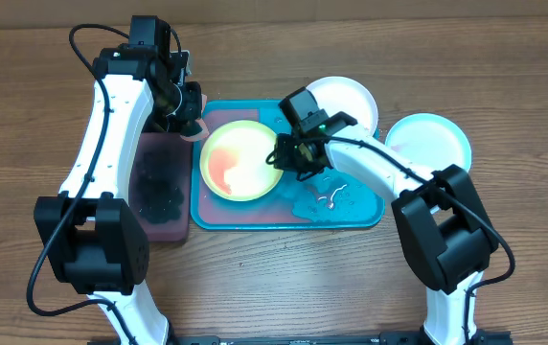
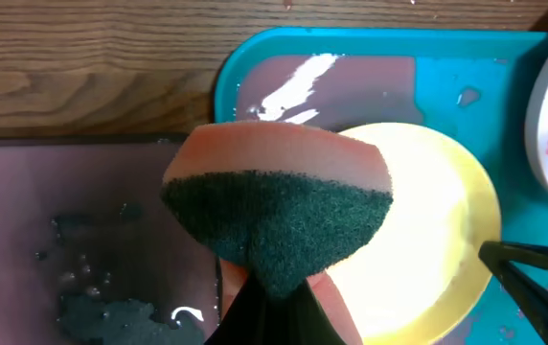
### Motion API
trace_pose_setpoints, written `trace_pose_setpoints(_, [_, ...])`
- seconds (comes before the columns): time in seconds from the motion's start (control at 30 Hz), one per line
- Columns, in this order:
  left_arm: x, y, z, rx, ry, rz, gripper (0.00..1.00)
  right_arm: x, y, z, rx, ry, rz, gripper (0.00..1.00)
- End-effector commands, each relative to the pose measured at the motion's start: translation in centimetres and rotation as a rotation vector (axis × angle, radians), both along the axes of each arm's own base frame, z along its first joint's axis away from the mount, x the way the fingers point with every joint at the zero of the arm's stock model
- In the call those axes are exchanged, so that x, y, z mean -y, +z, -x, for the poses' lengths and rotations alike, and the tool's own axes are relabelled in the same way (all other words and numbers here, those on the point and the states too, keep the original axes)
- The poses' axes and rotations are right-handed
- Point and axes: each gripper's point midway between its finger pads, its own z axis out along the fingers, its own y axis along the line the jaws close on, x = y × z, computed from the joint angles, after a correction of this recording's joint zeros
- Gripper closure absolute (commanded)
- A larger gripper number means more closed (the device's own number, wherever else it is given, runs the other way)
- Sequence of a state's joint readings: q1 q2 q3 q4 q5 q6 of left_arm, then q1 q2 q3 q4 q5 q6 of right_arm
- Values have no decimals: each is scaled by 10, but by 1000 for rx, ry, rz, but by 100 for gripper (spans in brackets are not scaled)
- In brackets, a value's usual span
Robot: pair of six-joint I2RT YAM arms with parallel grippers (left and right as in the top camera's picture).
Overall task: Clean dirty plates on tray and stack at the side
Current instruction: 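Lift the yellow plate with right gripper and carry it rightward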
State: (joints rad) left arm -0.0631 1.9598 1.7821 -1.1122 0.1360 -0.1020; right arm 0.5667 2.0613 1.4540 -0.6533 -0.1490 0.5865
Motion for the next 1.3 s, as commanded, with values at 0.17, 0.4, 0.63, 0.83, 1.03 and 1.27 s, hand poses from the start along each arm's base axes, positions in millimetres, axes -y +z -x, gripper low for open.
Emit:
trace_pose_setpoints(0.17, [-8, 7, -4, 18, 25, -25, 96, -10, -15, -1, 4, -21, 38, 91])
trace_pose_setpoints(0.4, [-9, 6, -4, 18, 27, -30, 96, -11, -19, 0, -8, -23, 35, 87])
trace_pose_setpoints(0.63, [-12, 6, -4, 17, 32, -47, 96, -11, -8, 4, -27, -15, 22, 96])
trace_pose_setpoints(0.83, [-13, 6, -3, 15, 33, -53, 95, 24, 59, -16, 156, -35, 185, 96])
trace_pose_setpoints(1.03, [-13, 6, -4, 15, 33, -52, 96, 56, 120, -20, 395, -49, 434, 96])
trace_pose_setpoints(1.27, [-13, 6, -4, 15, 33, -53, 96, 74, 166, -7, 627, -96, 778, 96])
